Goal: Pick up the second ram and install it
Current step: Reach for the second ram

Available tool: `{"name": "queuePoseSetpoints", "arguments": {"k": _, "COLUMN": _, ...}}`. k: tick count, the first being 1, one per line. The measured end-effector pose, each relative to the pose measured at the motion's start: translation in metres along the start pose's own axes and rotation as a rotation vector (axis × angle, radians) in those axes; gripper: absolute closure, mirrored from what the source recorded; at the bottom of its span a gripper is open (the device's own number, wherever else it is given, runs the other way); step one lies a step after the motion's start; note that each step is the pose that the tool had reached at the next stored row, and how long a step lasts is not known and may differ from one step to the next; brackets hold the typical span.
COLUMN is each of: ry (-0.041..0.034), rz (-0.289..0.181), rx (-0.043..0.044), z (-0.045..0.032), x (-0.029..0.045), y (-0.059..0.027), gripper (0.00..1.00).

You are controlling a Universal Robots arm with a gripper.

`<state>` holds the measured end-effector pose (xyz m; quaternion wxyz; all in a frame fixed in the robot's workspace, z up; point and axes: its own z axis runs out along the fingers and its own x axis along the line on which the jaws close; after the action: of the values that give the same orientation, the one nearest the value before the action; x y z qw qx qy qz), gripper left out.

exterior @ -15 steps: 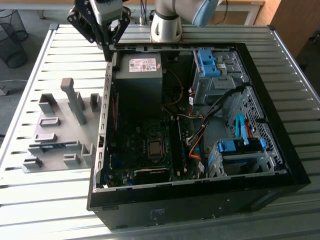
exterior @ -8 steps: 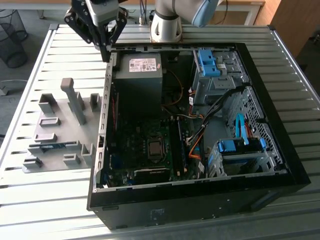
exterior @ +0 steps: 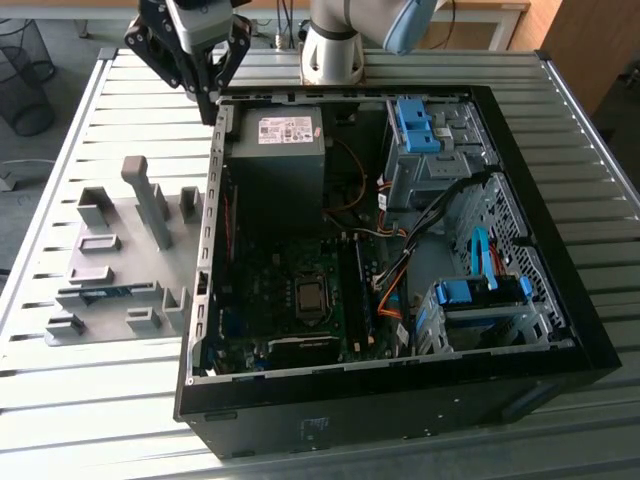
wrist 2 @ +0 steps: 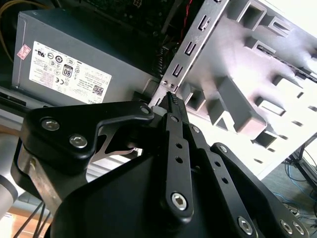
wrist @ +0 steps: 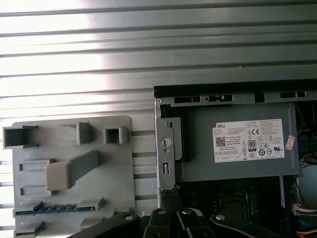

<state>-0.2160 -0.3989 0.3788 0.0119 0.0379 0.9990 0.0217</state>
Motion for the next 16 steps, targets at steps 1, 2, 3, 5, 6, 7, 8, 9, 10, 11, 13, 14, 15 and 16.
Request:
{"name": "queuePoseSetpoints", "arguments": {"k": 1, "ry": 0.0, "rz": 0.0, "rx": 0.0, "z": 0.0001, "x": 0.0005, "y": 0.0, "gripper": 0.89}}
{"name": "queuePoseSetpoints", "arguments": {"k": 2, "ry": 0.0001, "rz": 0.0, "rx": 0.0, "z": 0.0002, "x": 0.001, "y": -0.0001, "gripper": 0.89}}
{"name": "queuePoseSetpoints", "arguments": {"k": 3, "ry": 0.0002, "rz": 0.0, "rx": 0.0, "z": 0.0003, "x": 0.0015, "y": -0.0001, "gripper": 0.89}}
{"name": "queuePoseSetpoints", "arguments": {"k": 5, "ry": 0.0003, "rz": 0.0, "rx": 0.0, "z": 0.0005, "x": 0.0023, "y": -0.0002, "gripper": 0.89}}
{"name": "queuePoseSetpoints", "arguments": {"k": 6, "ry": 0.0004, "rz": 0.0, "rx": 0.0, "z": 0.0006, "x": 0.0028, "y": -0.0002, "gripper": 0.89}}
{"name": "queuePoseSetpoints", "arguments": {"k": 7, "ry": 0.0004, "rz": 0.0, "rx": 0.0, "z": 0.0007, "x": 0.0032, "y": -0.0003, "gripper": 0.89}}
{"name": "queuePoseSetpoints", "arguments": {"k": 8, "ry": 0.0005, "rz": 0.0, "rx": 0.0, "z": 0.0008, "x": 0.0036, "y": -0.0003, "gripper": 0.89}}
{"name": "queuePoseSetpoints", "arguments": {"k": 9, "ry": 0.0006, "rz": 0.0, "rx": 0.0, "z": 0.0009, "x": 0.0041, "y": -0.0003, "gripper": 0.89}}
{"name": "queuePoseSetpoints", "arguments": {"k": 10, "ry": 0.0007, "rz": 0.0, "rx": 0.0001, "z": 0.001, "x": 0.0046, "y": -0.0004, "gripper": 0.89}}
{"name": "queuePoseSetpoints", "arguments": {"k": 11, "ry": 0.0007, "rz": 0.0, "rx": 0.0001, "z": 0.0011, "x": 0.0051, "y": -0.0004, "gripper": 0.89}}
{"name": "queuePoseSetpoints", "arguments": {"k": 13, "ry": 0.0009, "rz": 0.0, "rx": 0.0001, "z": 0.0014, "x": 0.006, "y": -0.0005, "gripper": 0.89}}
{"name": "queuePoseSetpoints", "arguments": {"k": 14, "ry": 0.001, "rz": 0.0, "rx": 0.0001, "z": 0.0015, "x": 0.0065, "y": -0.0006, "gripper": 0.89}}
{"name": "queuePoseSetpoints", "arguments": {"k": 15, "ry": 0.0011, "rz": 0.0, "rx": 0.0001, "z": 0.0016, "x": 0.007, "y": -0.0006, "gripper": 0.89}}
{"name": "queuePoseSetpoints", "arguments": {"k": 16, "ry": 0.0011, "rz": 0.0, "rx": 0.0001, "z": 0.0018, "x": 0.0074, "y": -0.0006, "gripper": 0.89}}
